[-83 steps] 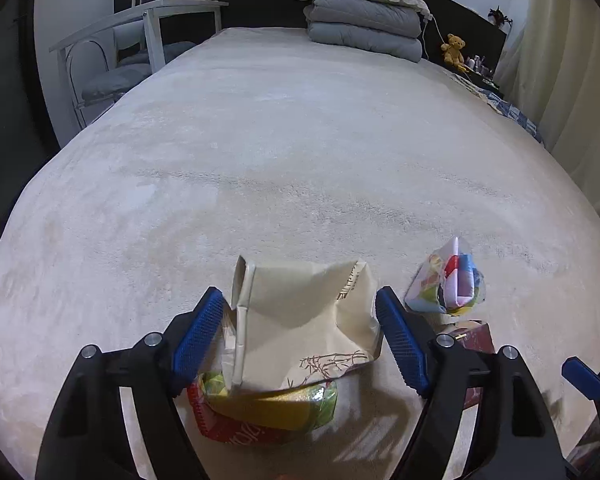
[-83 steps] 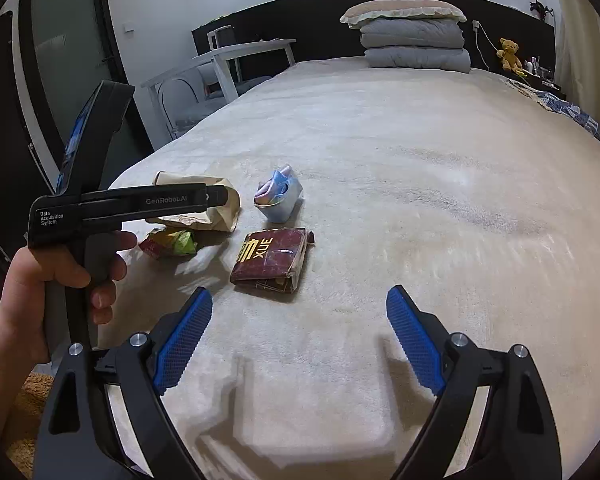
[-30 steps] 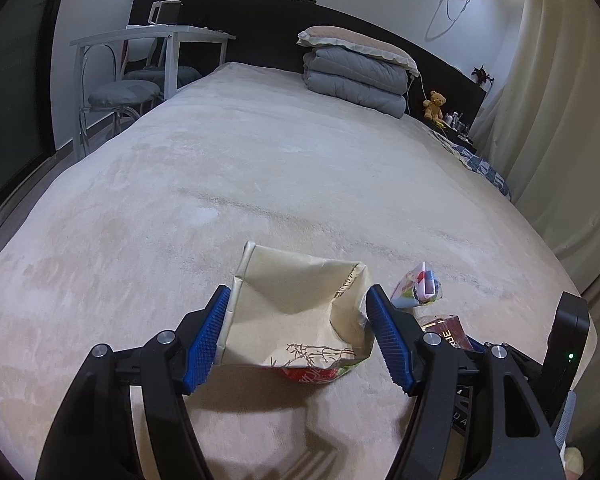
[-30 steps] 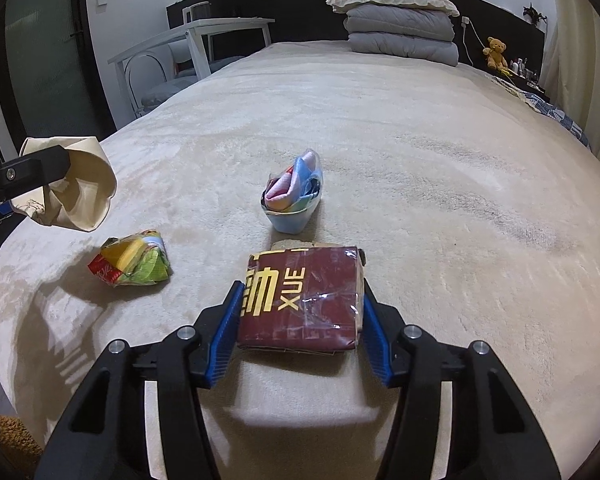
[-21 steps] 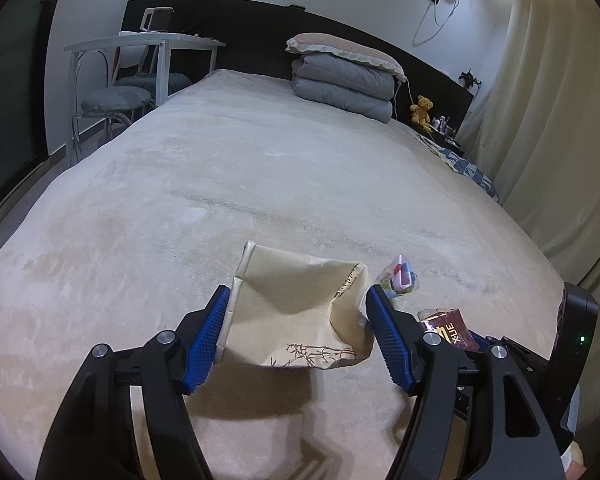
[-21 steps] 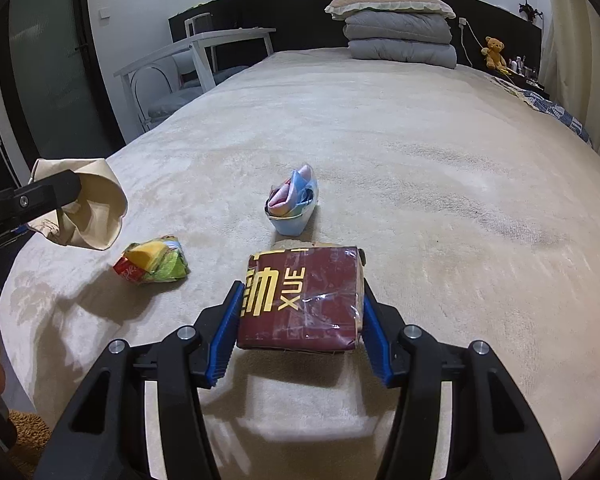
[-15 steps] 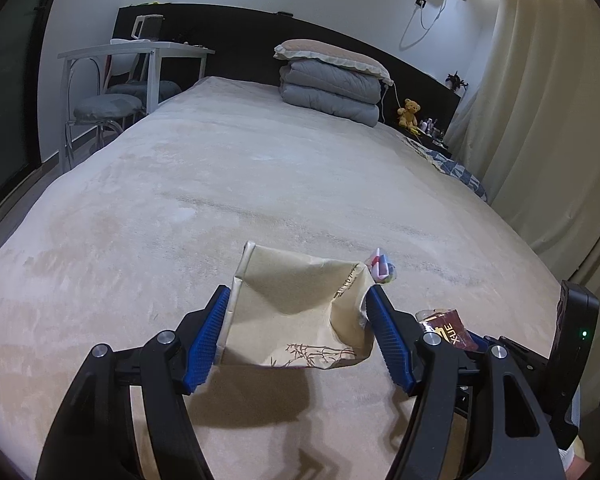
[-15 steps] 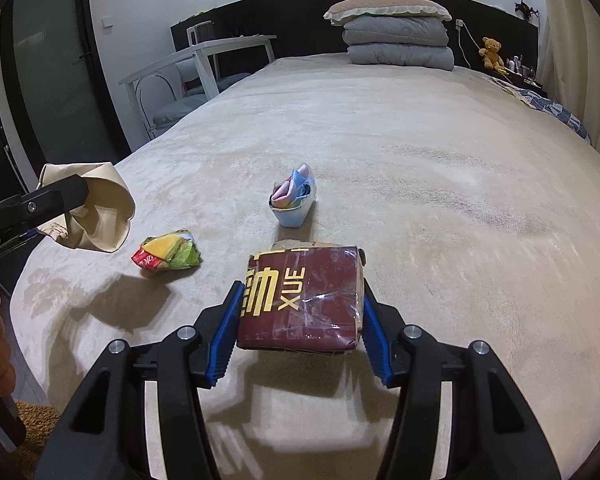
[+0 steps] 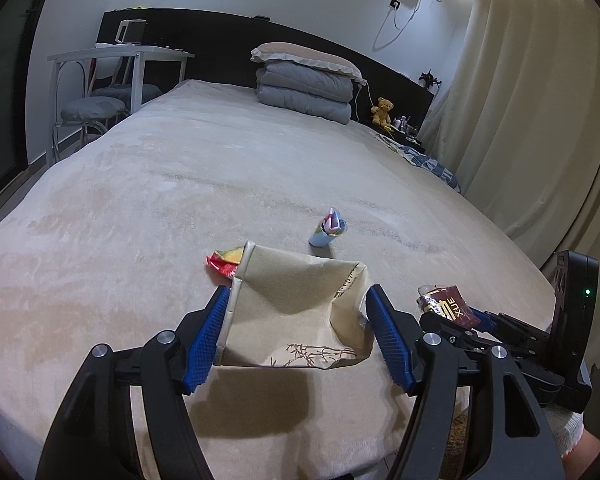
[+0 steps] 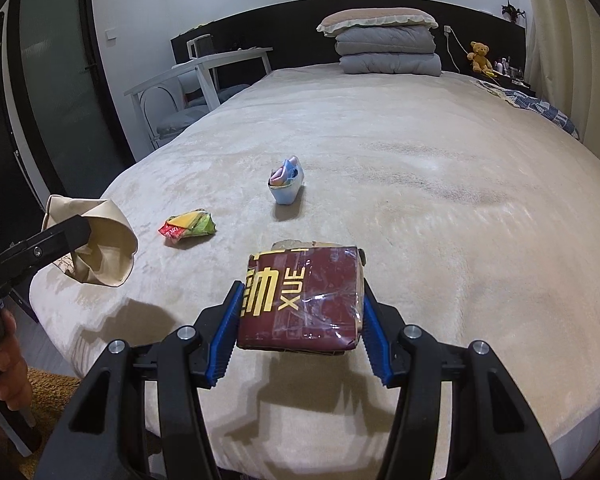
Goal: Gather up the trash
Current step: 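Carry the paper cup and snack box down over the black bin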
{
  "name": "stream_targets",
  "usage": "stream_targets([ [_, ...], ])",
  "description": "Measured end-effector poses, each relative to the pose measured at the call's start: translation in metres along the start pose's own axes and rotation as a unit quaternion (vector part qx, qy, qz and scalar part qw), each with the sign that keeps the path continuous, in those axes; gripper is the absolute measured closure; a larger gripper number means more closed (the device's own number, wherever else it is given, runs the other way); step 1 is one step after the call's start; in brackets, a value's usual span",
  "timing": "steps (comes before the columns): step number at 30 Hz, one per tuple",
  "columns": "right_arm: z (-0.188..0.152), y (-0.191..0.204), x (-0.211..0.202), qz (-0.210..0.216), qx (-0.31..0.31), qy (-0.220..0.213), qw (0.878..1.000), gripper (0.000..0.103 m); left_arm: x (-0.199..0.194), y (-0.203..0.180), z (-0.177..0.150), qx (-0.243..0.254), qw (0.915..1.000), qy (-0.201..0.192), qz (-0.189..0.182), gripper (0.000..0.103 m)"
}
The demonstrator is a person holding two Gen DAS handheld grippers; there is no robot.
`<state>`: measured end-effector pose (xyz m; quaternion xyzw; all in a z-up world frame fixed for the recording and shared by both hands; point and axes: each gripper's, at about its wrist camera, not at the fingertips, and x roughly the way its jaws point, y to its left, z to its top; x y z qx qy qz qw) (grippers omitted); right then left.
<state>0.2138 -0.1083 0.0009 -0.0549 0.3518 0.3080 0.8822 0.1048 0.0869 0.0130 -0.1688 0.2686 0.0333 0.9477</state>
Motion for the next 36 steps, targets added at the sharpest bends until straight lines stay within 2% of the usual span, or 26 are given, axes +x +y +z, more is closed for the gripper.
stream_targets([
  [14, -0.052, 0.005, -0.057, 0.011, 0.009, -0.005, 1.000, 0.048, -0.031, -0.022, -0.053, 0.022, 0.9993, 0.024, -0.018, 0.036],
  [25, -0.085, 0.008, -0.086, 0.022, 0.017, -0.002, 1.000, 0.048, -0.052, -0.039, -0.091, 0.029, 0.9980, 0.045, -0.034, 0.036],
  [36, -0.117, 0.010, -0.090, 0.037, 0.027, 0.034, 0.998, 0.048, -0.053, -0.047, -0.127, 0.025, 0.9943, 0.093, -0.045, 0.036],
])
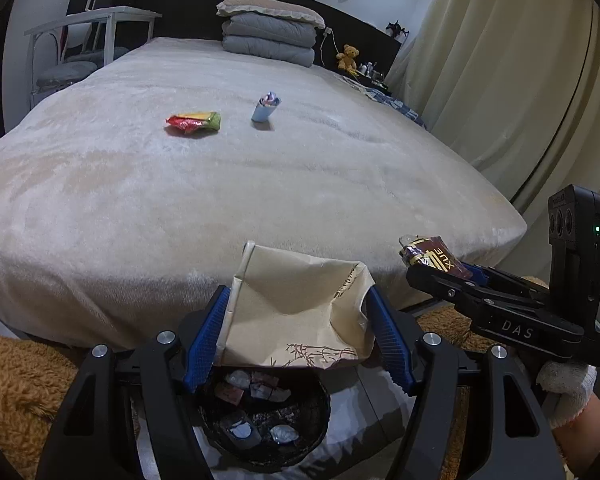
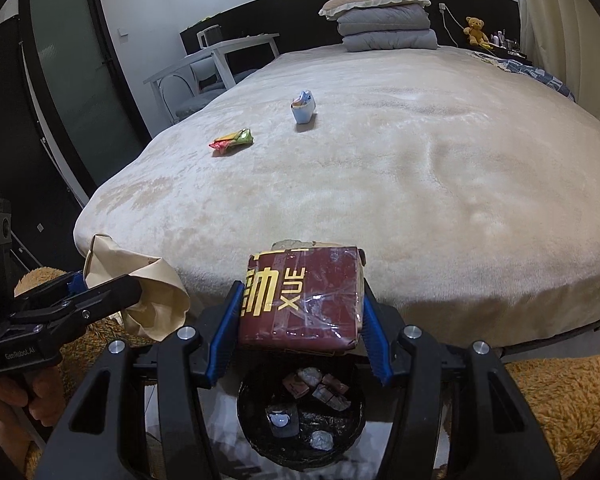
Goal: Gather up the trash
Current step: 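Carry the paper cup and snack box down over the black bin, then open both tools to drop the cup and snack box into the bin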
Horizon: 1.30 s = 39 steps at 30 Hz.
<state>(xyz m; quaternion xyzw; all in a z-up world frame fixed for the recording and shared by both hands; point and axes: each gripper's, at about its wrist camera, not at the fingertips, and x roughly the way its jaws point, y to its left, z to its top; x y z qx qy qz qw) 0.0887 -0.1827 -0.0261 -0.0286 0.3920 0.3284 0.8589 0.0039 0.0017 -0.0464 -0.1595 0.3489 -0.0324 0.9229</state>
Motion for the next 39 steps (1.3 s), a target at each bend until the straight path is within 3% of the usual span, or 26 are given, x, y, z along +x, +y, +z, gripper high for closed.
stream_targets([
  [6, -0.011, -0.002, 0.007, 0.016, 0.011, 0.028, 0.999, 0.048, 0.017, -0.002, -0.017, -0.003, 0.9987, 0.052, -0.005, 0.036],
  [13, -0.021, -0.013, 0.030, 0.033, 0.052, 0.097, 0.993, 0.048, 0.044, -0.008, -0.032, 0.006, 0.9927, 0.121, 0.001, 0.036],
  [22, -0.038, -0.032, 0.070, 0.041, 0.124, 0.198, 0.972, 0.048, 0.090, -0.006, -0.055, 0.008, 0.9732, 0.229, 0.022, 0.036],
  [31, -0.056, -0.050, 0.104, 0.044, 0.173, 0.274, 0.945, 0.048, 0.114, -0.001, -0.073, 0.009, 0.9563, 0.290, 0.038, 0.036],
  [39, -0.062, -0.052, 0.115, 0.032, 0.174, 0.304, 0.936, 0.047, 0.122, -0.002, -0.079, 0.010, 0.9479, 0.316, 0.039, 0.034],
])
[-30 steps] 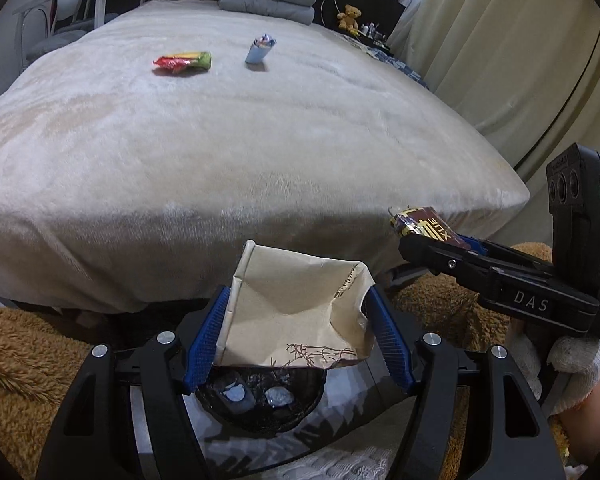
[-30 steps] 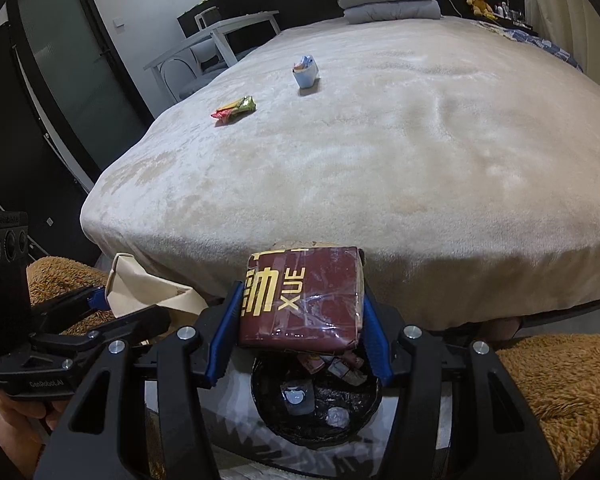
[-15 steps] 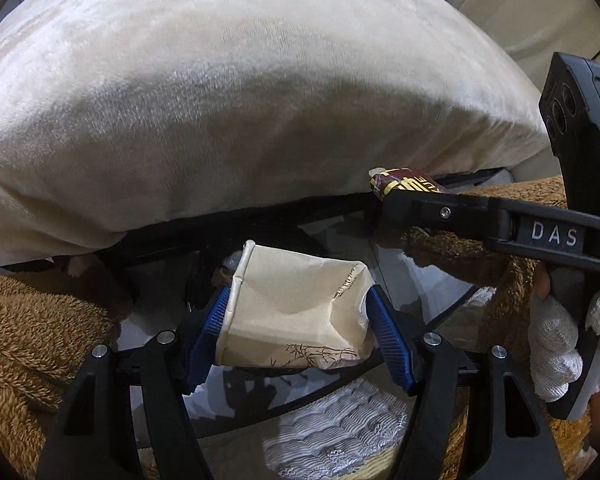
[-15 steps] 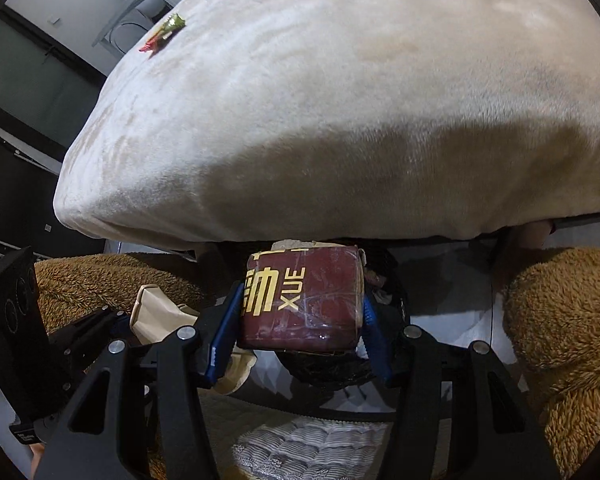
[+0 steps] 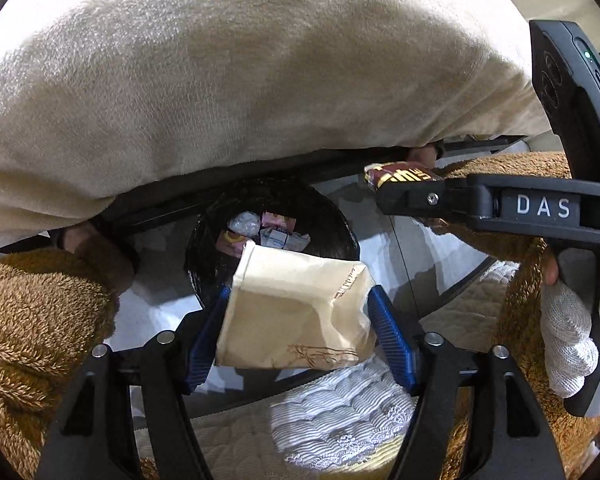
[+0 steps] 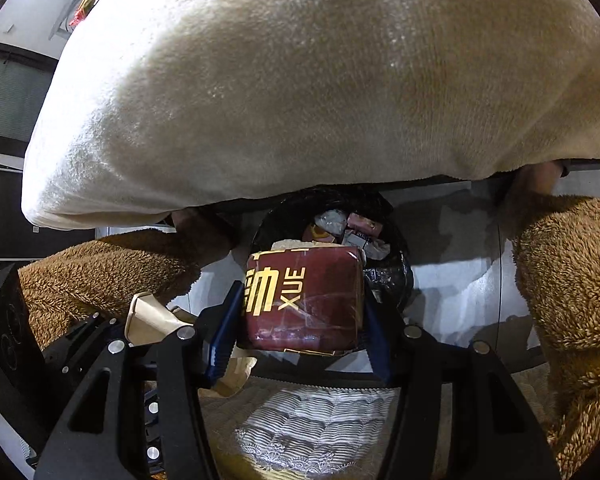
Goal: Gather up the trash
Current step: 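Open both tools to drop the cup and snack box into the bin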
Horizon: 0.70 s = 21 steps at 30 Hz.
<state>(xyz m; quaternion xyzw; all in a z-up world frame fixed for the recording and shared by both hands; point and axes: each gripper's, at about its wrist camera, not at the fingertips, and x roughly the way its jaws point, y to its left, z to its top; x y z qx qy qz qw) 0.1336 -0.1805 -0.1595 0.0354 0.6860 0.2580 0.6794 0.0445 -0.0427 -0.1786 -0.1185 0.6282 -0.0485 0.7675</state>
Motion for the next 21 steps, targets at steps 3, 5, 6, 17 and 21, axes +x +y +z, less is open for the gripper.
stream_targets([
  [3, 0.000, -0.002, -0.001, -0.001, 0.007, -0.005, 1.000, 0.046, 0.000, -0.003, 0.000, 0.004, 1.0000, -0.005, 0.007, 0.022],
  [5, -0.001, -0.003, 0.000, 0.003, 0.012, -0.010, 1.000, 0.035, -0.002, -0.005, 0.000, 0.007, 0.9999, -0.009, 0.007, 0.021],
  [6, 0.000, -0.005, 0.000, 0.006, 0.015, -0.012, 1.000, 0.032, -0.002, -0.004, 0.000, 0.006, 0.9999, -0.011, 0.011, 0.021],
  [17, 0.000, -0.007, -0.006, 0.021, 0.021, -0.020, 0.999, 0.030, -0.016, 0.002, 0.001, -0.015, 0.9991, -0.036, 0.015, 0.020],
  [21, -0.002, -0.005, -0.013, 0.028, 0.015, -0.035, 0.999, 0.030, -0.027, 0.004, 0.000, -0.020, 0.9982, -0.055, 0.012, 0.020],
])
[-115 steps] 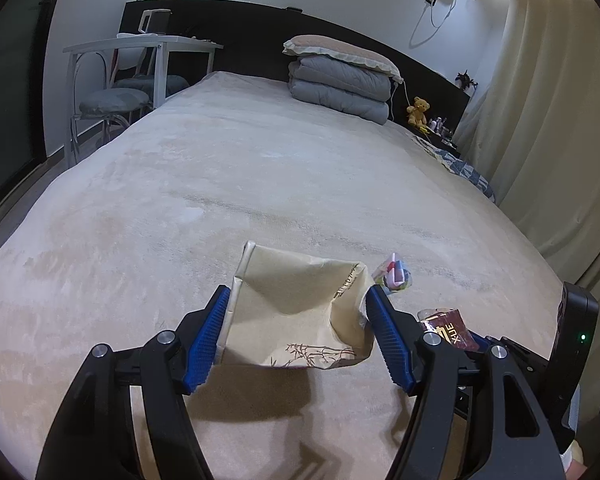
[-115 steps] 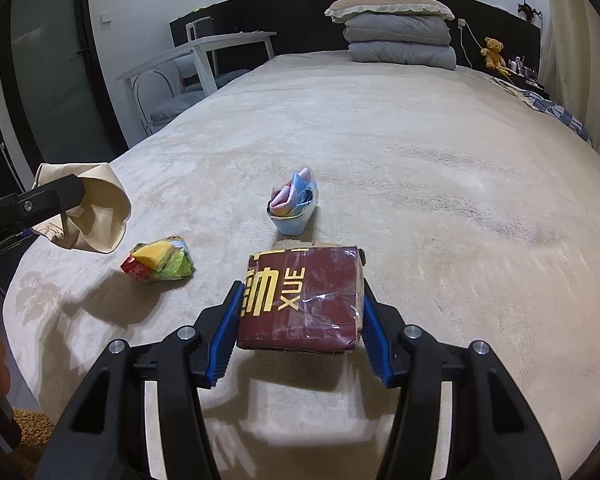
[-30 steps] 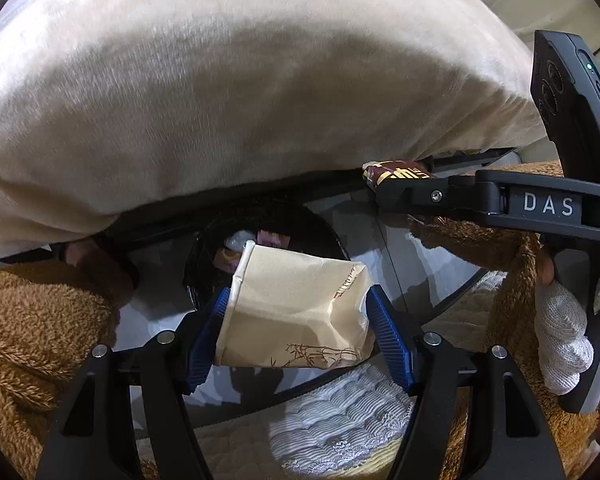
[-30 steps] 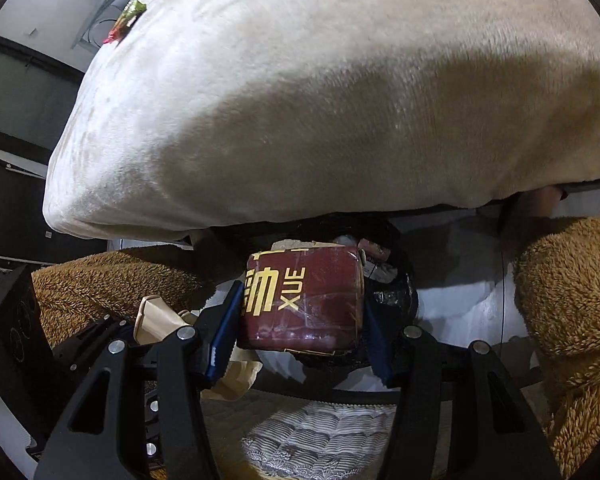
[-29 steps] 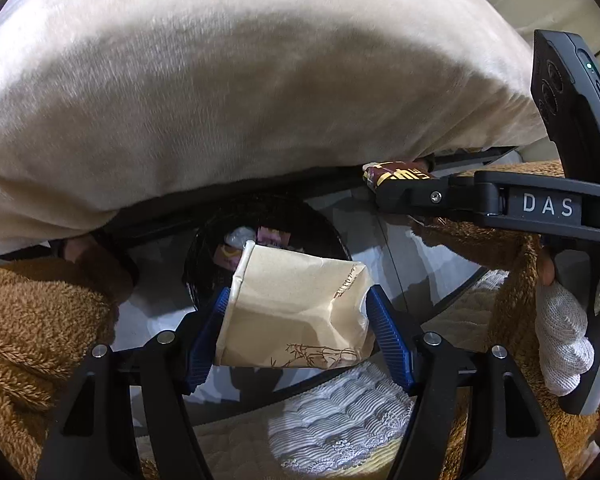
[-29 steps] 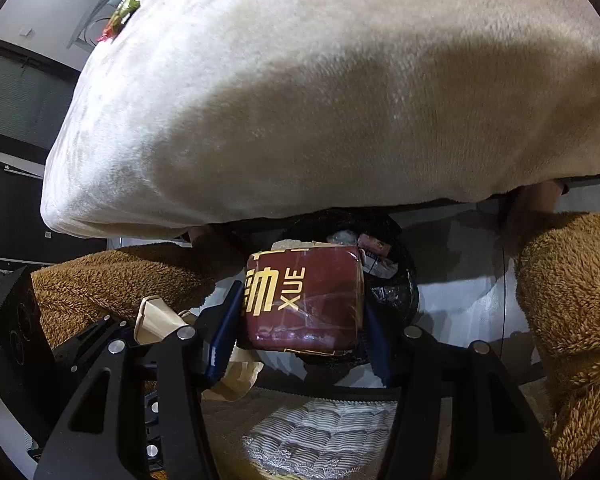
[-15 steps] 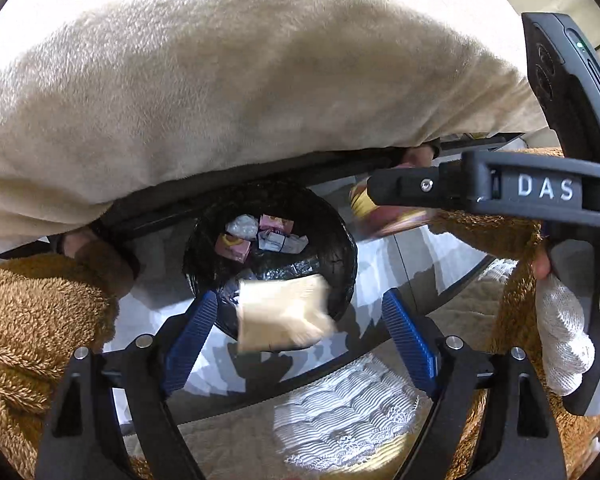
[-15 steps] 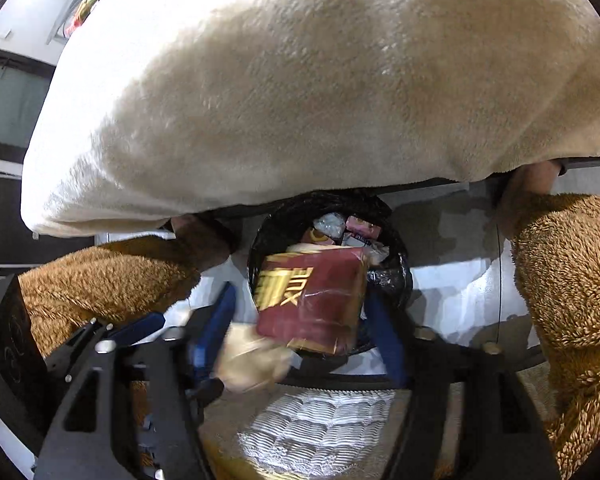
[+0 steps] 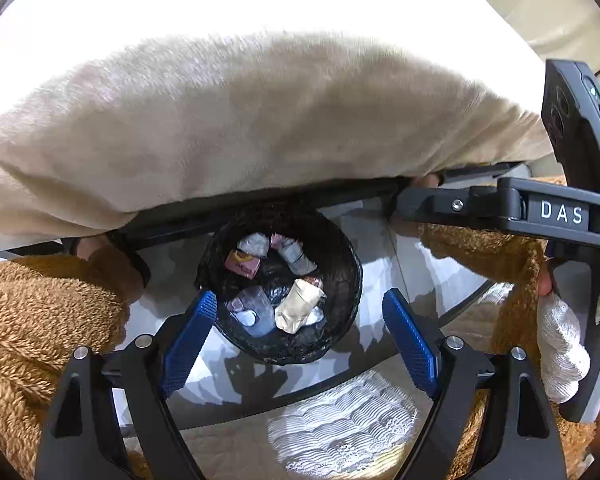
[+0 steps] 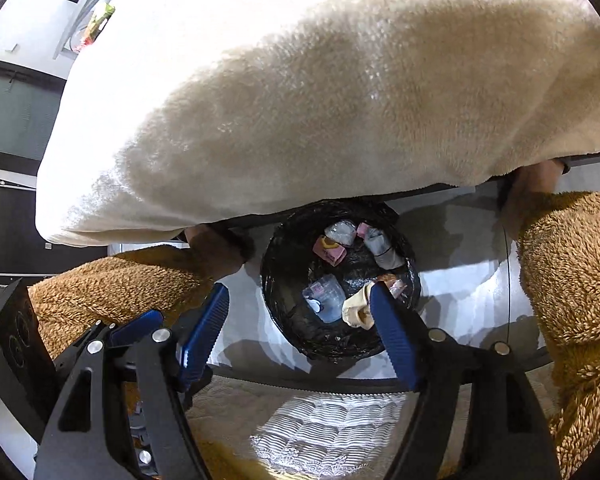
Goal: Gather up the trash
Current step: 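Open both tools to drop the cup and snack box into the bin, then raise the left tool to the bed and grasp the yellow-red chip bag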
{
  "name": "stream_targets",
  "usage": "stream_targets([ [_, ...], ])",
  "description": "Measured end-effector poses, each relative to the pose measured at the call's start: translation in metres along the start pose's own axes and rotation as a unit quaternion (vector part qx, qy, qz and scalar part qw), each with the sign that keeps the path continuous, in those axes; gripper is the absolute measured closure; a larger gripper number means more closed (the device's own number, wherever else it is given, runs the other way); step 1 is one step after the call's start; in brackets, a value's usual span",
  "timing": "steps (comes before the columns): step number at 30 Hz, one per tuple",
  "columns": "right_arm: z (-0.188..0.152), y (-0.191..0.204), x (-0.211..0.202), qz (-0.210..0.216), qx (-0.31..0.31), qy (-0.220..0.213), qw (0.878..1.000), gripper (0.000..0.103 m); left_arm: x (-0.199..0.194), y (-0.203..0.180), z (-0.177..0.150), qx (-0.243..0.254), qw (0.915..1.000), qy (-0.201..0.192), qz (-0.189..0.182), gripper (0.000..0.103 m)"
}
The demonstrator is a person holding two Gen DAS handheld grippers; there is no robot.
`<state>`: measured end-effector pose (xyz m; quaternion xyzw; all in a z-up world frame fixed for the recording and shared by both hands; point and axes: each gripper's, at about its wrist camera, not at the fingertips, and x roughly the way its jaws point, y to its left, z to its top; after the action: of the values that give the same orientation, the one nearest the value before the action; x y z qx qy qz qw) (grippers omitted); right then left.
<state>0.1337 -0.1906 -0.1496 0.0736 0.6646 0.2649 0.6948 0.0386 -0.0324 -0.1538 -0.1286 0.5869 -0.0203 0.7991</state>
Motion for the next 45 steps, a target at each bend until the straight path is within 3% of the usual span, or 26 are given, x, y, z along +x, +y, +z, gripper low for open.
stream_targets([
  [10, -0.012, 0.022, -0.045, 0.028, -0.071, -0.090, 0.993, 0.030, -0.047, 0.011, 0.000, -0.013, 0.9959, -0.088, -0.019, 0.020],
  [20, -0.004, 0.048, -0.092, 0.027, -0.163, -0.207, 0.964, 0.030, -0.100, 0.024, 0.025, -0.010, 0.9805, -0.195, -0.019, 0.020],
  [32, 0.059, 0.084, -0.115, 0.001, -0.243, -0.269, 0.932, 0.030, -0.125, 0.053, 0.107, -0.012, 0.9713, -0.238, -0.003, 0.020],
  [35, 0.073, 0.086, -0.115, 0.001, -0.250, -0.270, 0.930, 0.030, -0.125, 0.058, 0.130, -0.016, 0.9691, -0.246, 0.000, 0.019],
  [37, 0.087, 0.089, -0.114, -0.002, -0.254, -0.271, 0.928, 0.030, -0.124, 0.062, 0.147, -0.018, 0.9677, -0.252, 0.006, 0.009],
  [40, 0.102, 0.090, -0.111, -0.006, -0.254, -0.273, 0.928, 0.030, -0.119, 0.068, 0.172, -0.021, 0.9673, -0.252, 0.015, 0.008],
  [41, 0.109, 0.090, -0.110, -0.003, -0.251, -0.273, 0.929, 0.029, -0.116, 0.070, 0.181, -0.023, 0.9678, -0.250, 0.017, 0.008],
  [42, 0.116, 0.089, -0.109, 0.001, -0.246, -0.274, 0.930, 0.022, -0.113, 0.074, 0.187, -0.027, 0.9687, -0.246, 0.017, 0.008],
  [45, 0.132, 0.090, -0.104, 0.001, -0.241, -0.271, 0.932, 0.019, -0.102, 0.085, 0.210, -0.047, 0.9707, -0.234, 0.023, 0.007],
])
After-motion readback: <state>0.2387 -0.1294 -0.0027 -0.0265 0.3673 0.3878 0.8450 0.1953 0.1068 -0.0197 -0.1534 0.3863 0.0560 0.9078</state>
